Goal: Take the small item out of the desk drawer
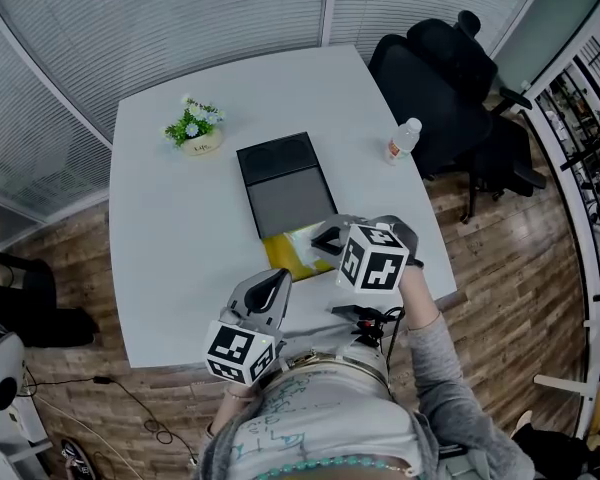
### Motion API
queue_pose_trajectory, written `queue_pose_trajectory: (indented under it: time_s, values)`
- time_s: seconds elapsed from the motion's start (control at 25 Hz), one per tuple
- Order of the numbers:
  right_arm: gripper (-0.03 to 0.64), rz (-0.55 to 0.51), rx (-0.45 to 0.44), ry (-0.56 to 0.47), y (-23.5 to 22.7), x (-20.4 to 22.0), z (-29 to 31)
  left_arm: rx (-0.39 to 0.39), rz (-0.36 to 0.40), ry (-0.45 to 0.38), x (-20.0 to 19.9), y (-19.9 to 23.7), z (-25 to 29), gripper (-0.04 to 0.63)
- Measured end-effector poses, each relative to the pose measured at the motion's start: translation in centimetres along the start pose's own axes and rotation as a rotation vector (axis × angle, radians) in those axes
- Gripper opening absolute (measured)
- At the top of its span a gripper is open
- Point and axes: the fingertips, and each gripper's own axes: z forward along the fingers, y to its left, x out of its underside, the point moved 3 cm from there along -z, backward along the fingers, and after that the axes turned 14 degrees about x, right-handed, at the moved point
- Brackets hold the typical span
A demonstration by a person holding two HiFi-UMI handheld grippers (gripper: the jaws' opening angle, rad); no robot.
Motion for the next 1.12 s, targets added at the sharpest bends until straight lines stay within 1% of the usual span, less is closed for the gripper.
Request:
queue_pose_trajectory:
  time_s: [0.2, 0.36, 0.52, 0.88, 1.12]
  values:
    - [0.003, 0.007, 0.009, 0.019, -0.4, 1.5, -0.3, 0.0, 0.004, 0.002, -0.1, 0.0, 0.2, -0.002]
    - [0.003, 0.038, 0.023, 0.048, -0.8, 3.3, -0.7, -0.004, 0.004, 0.008, -0.1, -0.1, 0.0, -0.003]
    - [0.003, 0.068, 0.044, 0.079, -1.3, 5.2, -1.2, -0.002, 0.004, 0.008, 0.0, -0.1, 0.1, -0.003]
    - [0.003, 0.12, 0.097, 0.111, -3.1, 9.2, -3.1, 0.001, 0.003, 0.015, 0.0, -0.1, 0.6, -0.003]
    - [0.003, 0.153, 0.132, 0.134, -3.7, 11.0, -4.1, 0.007, -0.001, 0.017, 0.0, -0.3, 0.8, -0.003]
